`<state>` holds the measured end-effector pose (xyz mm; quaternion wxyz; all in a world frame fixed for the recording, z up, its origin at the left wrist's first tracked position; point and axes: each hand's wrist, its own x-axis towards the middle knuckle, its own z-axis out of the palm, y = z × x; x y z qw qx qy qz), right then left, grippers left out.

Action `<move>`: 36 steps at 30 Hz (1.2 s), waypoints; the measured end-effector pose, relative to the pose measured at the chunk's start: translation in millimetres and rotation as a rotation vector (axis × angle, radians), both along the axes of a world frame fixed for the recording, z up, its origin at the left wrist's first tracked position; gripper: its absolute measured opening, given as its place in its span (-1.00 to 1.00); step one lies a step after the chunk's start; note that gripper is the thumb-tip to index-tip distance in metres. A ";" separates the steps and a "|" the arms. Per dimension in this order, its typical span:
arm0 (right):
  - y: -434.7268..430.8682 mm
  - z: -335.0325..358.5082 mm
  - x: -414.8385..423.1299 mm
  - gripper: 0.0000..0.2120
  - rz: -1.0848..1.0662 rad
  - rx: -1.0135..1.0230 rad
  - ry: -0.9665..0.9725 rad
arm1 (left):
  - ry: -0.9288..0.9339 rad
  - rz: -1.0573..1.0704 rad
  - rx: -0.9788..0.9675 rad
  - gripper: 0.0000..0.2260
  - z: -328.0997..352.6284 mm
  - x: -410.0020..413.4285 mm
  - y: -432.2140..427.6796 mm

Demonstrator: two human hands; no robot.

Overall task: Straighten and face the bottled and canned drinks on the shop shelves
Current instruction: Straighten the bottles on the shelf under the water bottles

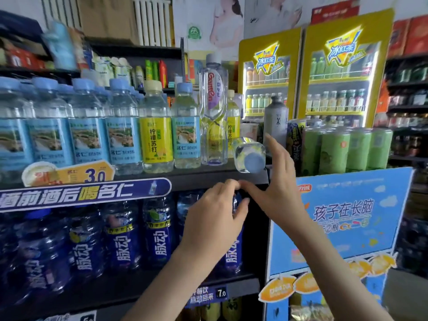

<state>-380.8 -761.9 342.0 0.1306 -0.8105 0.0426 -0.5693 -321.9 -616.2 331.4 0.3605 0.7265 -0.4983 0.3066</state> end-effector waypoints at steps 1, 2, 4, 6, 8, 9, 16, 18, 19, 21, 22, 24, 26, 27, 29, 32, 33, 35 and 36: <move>-5.9 9.4 4.5 -0.21 -0.035 -0.045 0.080 | 0.004 -0.032 -0.036 -0.79 6.8 1.9 -1.6; -10.0 17.4 7.7 -0.21 -0.051 -0.066 0.163 | 0.009 -0.045 -0.055 -0.79 12.3 3.8 -3.2; -14.5 29.9 9.1 -0.26 -0.033 -0.026 0.275 | -0.004 -0.039 -0.062 -0.76 22.5 7.4 -6.3; -16.8 36.3 6.4 -0.32 -0.030 -0.034 0.278 | -0.022 -0.024 -0.052 -0.70 29.9 11.7 -10.2; -17.1 38.4 1.7 -0.34 -0.065 -0.094 0.261 | -0.027 -0.027 -0.046 -0.65 36.7 15.3 -13.2; -16.6 39.7 -1.4 -0.34 -0.063 -0.078 0.229 | -0.026 -0.033 -0.049 -0.62 39.3 17.3 -14.5; -8.4 87.6 -6.9 -0.64 0.430 0.457 -0.182 | 0.071 -0.070 -0.090 -0.40 52.7 23.1 -33.4; -9.1 96.0 3.1 -0.66 0.467 0.559 -0.157 | 0.119 -0.089 -0.068 -0.43 55.9 23.9 -43.0; -8.7 98.9 8.4 -0.67 0.466 0.556 -0.134 | 0.145 -0.094 -0.060 -0.46 57.2 25.6 -47.8; -8.0 102.9 17.8 -0.68 0.490 0.544 -0.085 | 0.192 -0.072 -0.049 -0.45 59.0 29.4 -55.9; -9.1 104.3 20.8 -0.69 0.513 0.554 -0.057 | 0.211 -0.049 -0.046 -0.42 59.8 30.6 -58.4; -15.1 105.2 22.1 -0.68 0.566 0.557 0.043 | 0.241 0.000 -0.046 -0.39 60.9 31.4 -61.8; -24.9 97.1 22.9 -0.66 0.607 0.521 0.216 | 0.244 0.046 -0.069 -0.45 61.3 30.8 -65.0; -30.3 90.0 24.0 -0.67 0.599 0.517 0.288 | 0.236 0.070 -0.078 -0.51 61.6 30.1 -66.8; -39.2 76.0 24.8 -0.71 0.552 0.527 0.337 | 0.223 0.112 -0.084 -0.59 61.5 28.8 -71.6; -45.4 64.8 26.0 -0.75 0.451 0.537 0.327 | 0.227 0.147 -0.085 -0.63 61.6 26.3 -76.6; -45.2 63.4 26.2 -0.75 0.413 0.528 0.329 | 0.224 0.152 -0.085 -0.64 61.0 26.1 -77.6; -42.0 61.5 24.9 -0.75 0.332 0.497 0.318 | 0.224 0.149 -0.082 -0.65 60.6 26.6 -78.3; -40.2 59.9 24.5 -0.73 0.288 0.478 0.305 | 0.227 0.151 -0.080 -0.66 60.7 27.7 -78.6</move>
